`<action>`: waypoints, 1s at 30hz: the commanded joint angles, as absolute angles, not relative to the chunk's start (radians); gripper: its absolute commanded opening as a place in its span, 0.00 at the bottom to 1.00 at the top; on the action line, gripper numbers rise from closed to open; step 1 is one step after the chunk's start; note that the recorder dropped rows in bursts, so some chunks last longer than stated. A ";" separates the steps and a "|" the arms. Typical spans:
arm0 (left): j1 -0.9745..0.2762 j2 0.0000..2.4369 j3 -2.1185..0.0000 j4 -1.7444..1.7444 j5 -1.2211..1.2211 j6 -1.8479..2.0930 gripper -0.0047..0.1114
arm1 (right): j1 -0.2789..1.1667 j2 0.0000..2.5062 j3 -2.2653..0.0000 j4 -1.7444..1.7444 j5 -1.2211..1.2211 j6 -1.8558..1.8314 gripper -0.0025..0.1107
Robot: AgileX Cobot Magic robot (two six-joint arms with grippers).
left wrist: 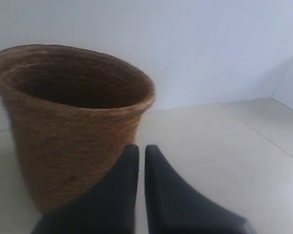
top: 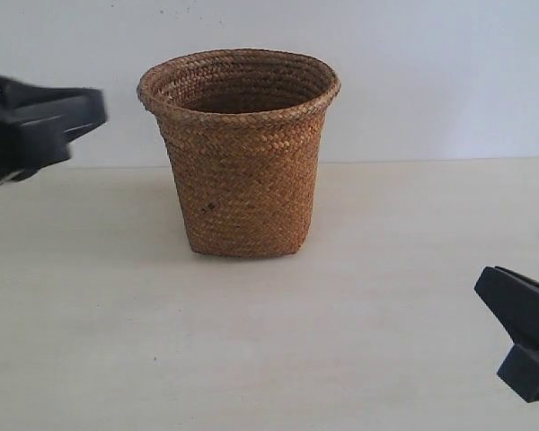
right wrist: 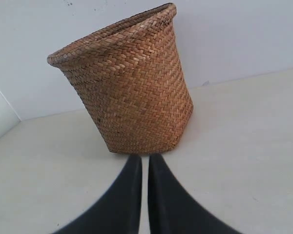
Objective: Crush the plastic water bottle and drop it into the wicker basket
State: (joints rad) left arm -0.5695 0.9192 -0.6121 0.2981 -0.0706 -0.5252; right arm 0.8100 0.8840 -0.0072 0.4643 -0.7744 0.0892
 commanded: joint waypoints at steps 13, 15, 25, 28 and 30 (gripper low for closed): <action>-0.069 0.136 -0.108 0.302 -0.060 -0.584 0.08 | 0.807 0.880 0.000 0.464 -0.783 0.088 0.03; -0.047 0.045 -0.054 0.302 -0.060 -0.584 0.08 | 0.807 0.880 0.000 0.464 -0.783 0.088 0.03; 0.003 0.000 0.000 0.314 0.022 -0.545 0.08 | 0.807 0.880 0.000 0.465 -0.794 0.088 0.03; 0.003 0.000 0.000 0.302 0.032 -0.545 0.08 | 0.807 0.880 0.000 0.465 -0.796 0.088 0.03; 0.003 0.000 0.000 0.278 0.032 -0.547 0.08 | 0.807 0.880 0.000 0.465 -0.796 0.088 0.03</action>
State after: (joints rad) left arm 0.0000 0.0028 -0.0042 0.3095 0.0245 -0.5527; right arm 0.8100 0.8840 -0.0072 0.4673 -0.7827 0.0892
